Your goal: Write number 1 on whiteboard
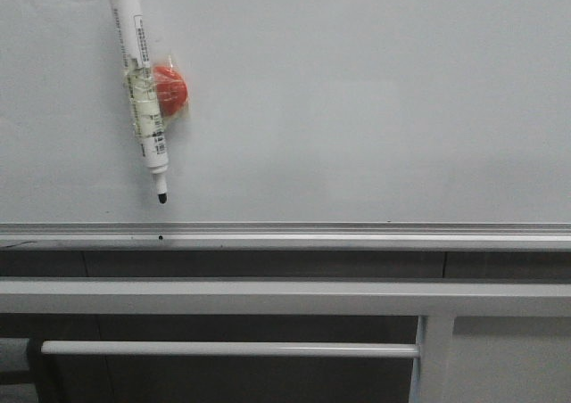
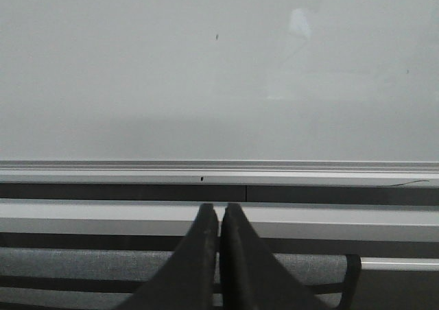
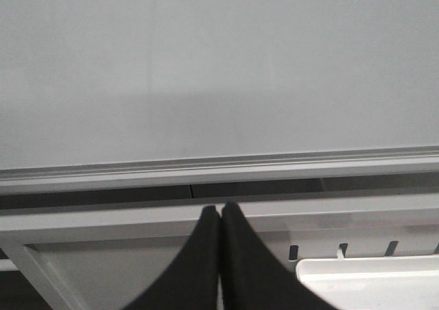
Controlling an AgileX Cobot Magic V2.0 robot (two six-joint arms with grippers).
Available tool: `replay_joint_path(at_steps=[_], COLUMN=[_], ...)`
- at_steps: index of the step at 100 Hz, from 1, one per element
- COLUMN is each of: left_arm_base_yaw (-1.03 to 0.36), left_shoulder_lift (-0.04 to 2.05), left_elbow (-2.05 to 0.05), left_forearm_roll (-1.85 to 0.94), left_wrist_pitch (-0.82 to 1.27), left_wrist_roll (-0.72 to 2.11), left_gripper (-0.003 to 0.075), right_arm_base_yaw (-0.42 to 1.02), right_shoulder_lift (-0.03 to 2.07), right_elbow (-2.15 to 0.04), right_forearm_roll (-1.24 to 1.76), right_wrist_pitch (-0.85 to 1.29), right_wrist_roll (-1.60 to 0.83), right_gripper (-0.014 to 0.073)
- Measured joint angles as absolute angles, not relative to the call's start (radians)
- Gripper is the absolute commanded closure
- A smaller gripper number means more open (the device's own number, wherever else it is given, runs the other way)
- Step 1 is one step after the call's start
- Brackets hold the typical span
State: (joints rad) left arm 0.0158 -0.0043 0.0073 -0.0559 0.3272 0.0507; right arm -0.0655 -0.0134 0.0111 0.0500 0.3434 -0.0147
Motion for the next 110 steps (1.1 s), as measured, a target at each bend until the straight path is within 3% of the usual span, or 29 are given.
replay_joint_path(at_steps=[45,72,90,110], left_arm_base_yaw=[0.016,0.016,0.016,0.016], left_shoulder_lift=[-0.004,-0.004,-0.004,-0.004], left_elbow=[0.007,0.007,0.007,0.007], left_forearm_roll=[-0.039,-0.035,-0.035,-0.035], left_wrist_pitch=[0.295,0.015,-0.239,-0.321], left_wrist_roll=[0.051,0.051,0.051,0.051], left_gripper=[0.0741,0.0741,0.0741,0.0741], right_arm_base_yaw=[-0.065,-0.065,-0.065,-0.065], right_shoulder_lift=[-0.013,-0.013,-0.013,-0.013], right_elbow=[0.011,0.011,0.015,0.015], right_forearm_roll=[0.050,0.051,0.169,0.216], right_wrist_pitch=[0.343,0.337,0.101,-0.202], right_wrist_roll=[-0.015,-0.015,-0.015,-0.015], right_gripper=[0.0657,0.0657,0.0657,0.0657])
